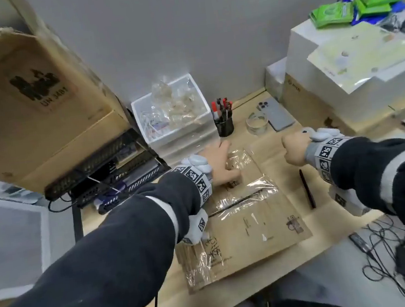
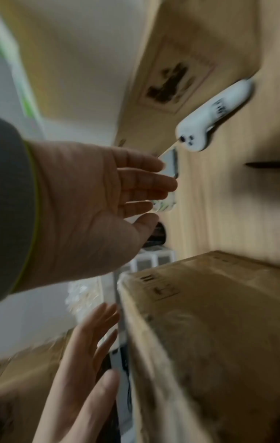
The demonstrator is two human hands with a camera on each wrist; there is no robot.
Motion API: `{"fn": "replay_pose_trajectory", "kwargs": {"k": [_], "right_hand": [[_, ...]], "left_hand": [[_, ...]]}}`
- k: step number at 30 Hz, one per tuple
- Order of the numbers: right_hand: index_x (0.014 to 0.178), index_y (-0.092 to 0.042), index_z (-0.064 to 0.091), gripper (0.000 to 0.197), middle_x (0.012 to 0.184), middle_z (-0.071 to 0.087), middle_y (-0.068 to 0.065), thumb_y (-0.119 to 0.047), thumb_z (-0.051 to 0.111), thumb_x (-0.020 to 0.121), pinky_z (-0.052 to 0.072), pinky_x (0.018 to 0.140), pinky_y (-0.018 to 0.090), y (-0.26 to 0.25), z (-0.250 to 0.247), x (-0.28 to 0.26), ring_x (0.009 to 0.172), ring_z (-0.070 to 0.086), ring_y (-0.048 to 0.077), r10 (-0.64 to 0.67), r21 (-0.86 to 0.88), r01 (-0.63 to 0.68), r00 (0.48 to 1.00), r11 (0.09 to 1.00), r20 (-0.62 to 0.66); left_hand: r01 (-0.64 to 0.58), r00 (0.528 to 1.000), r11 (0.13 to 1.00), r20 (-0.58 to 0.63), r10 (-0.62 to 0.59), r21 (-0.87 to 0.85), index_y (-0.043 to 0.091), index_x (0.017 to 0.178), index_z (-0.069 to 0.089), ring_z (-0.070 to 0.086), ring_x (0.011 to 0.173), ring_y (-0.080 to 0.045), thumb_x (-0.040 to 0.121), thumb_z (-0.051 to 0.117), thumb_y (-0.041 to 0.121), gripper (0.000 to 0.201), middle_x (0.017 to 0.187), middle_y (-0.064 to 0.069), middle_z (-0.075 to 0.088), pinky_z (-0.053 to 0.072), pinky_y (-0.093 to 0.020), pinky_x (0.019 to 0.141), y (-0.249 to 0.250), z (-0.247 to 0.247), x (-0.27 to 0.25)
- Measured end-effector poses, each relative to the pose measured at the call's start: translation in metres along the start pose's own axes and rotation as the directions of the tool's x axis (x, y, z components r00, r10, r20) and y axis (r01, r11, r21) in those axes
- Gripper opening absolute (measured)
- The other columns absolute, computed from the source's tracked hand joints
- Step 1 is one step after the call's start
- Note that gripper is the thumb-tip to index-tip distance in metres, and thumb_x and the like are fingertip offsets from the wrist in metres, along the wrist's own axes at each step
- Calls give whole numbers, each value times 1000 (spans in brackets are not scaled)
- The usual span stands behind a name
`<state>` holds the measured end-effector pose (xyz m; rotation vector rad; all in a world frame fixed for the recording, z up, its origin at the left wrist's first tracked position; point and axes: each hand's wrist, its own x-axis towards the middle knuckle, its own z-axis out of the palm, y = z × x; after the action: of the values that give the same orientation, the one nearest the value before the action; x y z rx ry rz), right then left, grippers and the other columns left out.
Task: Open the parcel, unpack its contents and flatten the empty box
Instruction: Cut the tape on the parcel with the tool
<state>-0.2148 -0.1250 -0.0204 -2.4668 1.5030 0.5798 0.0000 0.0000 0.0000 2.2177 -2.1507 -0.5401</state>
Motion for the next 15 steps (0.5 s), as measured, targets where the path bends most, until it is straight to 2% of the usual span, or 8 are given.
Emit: {"fn": "replay_pose_trajectory", "kwargs": {"k": [2, 3, 5, 7, 9, 10, 12, 15], "right_hand": [[84, -10, 56, 8, 70, 54, 2, -15, 51, 88, 38, 56, 26, 8, 21, 0, 61, 50, 17, 45, -29, -42, 992, 999, 118], [88, -9, 57, 8, 73, 55, 3, -13, 51, 91, 38, 58, 27, 10, 38, 1, 64, 51, 17, 71, -19, -69, 982, 997, 176], [104, -7, 62, 16, 94, 65, 8, -11, 49, 94, 42, 69, 29, 13, 70, -2, 79, 56, 23, 102, -34, -96, 954, 995, 283], [114, -3, 61, 23, 114, 65, 15, -11, 52, 94, 48, 81, 34, 21, 96, 1, 97, 63, 30, 88, 20, -99, 943, 995, 320], [105, -2, 64, 19, 106, 67, 17, -13, 60, 90, 51, 81, 39, 23, 107, 3, 100, 65, 34, 95, 66, -118, 955, 991, 280], [93, -3, 63, 12, 93, 66, 12, -14, 59, 91, 50, 76, 36, 24, 114, 3, 92, 65, 32, 94, 45, -111, 955, 993, 282], [75, -9, 55, 20, 74, 57, 3, -14, 53, 95, 45, 69, 28, 21, 126, 6, 78, 61, 24, 124, 24, -140, 934, 990, 335], [88, -9, 63, 11, 87, 67, 7, -12, 54, 93, 47, 71, 28, 16, 133, 8, 86, 67, 24, 130, -31, -127, 927, 991, 351]], "left_hand": [[19, 999, 999, -28, -20, -28, 11, 145, 36, 52, 116, -32, 86, 63, 51, 77, 132, -13, 50, 49, -43, 94, 6, 12, 7], [47, 998, 998, -29, -48, -39, 10, 148, 33, 51, 121, -33, 89, 61, 50, 76, 137, -14, 48, 47, -43, 98, 10, 23, 9], [82, 996, 995, -39, -84, -48, 10, 152, 30, 50, 124, -33, 96, 53, 49, 73, 140, -15, 48, 43, -42, 101, 14, 43, 9], [92, 994, 996, -60, -93, -18, 9, 152, 31, 51, 118, -34, 99, 47, 49, 69, 134, -16, 51, 39, -41, 97, 16, 55, 10], [83, 990, 996, -113, -79, 30, 9, 152, 33, 52, 115, -34, 99, 45, 50, 68, 130, -16, 53, 36, -41, 95, 13, 58, 10], [82, 990, 996, -114, -78, 37, 9, 151, 33, 52, 114, -34, 99, 45, 51, 68, 130, -15, 53, 36, -41, 94, 12, 61, 12], [89, 989, 994, -123, -81, 63, 10, 152, 33, 51, 113, -33, 98, 43, 52, 68, 129, -15, 54, 36, -41, 93, 11, 65, 13], [99, 987, 989, -136, -84, 107, 10, 152, 33, 52, 112, -33, 98, 41, 53, 69, 128, -14, 55, 36, -40, 92, 11, 65, 13]]}}
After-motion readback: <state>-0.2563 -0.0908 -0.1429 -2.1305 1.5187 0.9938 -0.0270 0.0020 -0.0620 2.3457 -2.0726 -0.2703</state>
